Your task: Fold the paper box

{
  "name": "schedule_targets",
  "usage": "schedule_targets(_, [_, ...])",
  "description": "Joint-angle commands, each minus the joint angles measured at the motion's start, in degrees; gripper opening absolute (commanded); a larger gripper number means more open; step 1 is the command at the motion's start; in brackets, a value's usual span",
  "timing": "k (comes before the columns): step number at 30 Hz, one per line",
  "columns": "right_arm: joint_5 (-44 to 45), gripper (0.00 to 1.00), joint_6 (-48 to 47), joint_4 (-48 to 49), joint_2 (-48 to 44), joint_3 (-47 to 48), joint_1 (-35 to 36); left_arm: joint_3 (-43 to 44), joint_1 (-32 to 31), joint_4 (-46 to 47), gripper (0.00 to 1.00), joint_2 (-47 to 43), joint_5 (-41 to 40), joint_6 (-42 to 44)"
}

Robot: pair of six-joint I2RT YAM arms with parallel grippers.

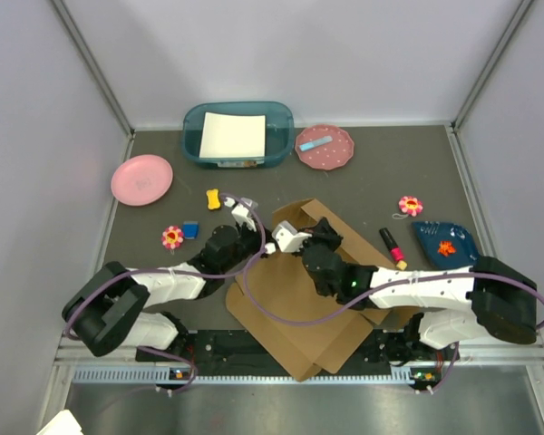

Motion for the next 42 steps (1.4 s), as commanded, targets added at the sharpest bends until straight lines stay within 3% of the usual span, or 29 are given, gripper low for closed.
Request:
schedule_targets(1, [-3.0, 0.00, 0.5, -1.5, 1.7, -2.9, 4.0, 0.4, -2.9, 6.3, 0.00, 3.5, 3.7, -4.0])
schedule_targets(8, [0.0, 0.00, 0.2, 0.0, 5.0, -5.1, 6.9, -0.3, -3.5, 7.3, 0.03, 5.0, 4.2, -4.0])
schedule_targets(13, [0.7, 0.00, 1.6, -0.3, 5.8, -5.5, 7.6, 0.1, -3.5, 6.0, 0.26, 6.0, 7.3, -3.6])
schedule_targets(20, [0.9, 0.00, 3.1, -1.0, 5.9, -5.7, 8.1, -1.0, -3.5, 1.9, 0.42, 2.0, 8.1, -1.0])
schedule_targets(30, [1.3, 0.00, 3.6, -1.1, 5.5, -5.7, 8.1, 0.6, -3.5, -16.3, 0.49, -13.4, 4.0, 6.3])
schedule_targets(37, [1.3, 0.00, 4.3, -1.5, 5.3, -5.7, 8.1, -0.2, -3.4, -28.4, 0.49, -24.5, -7.1, 5.5])
schedule_targets(42, [1.1, 0.00, 4.9, -1.8, 5.3, -5.5, 8.1, -3.6, -3.4, -25.1, 0.46, -30.9, -17.1, 3.2])
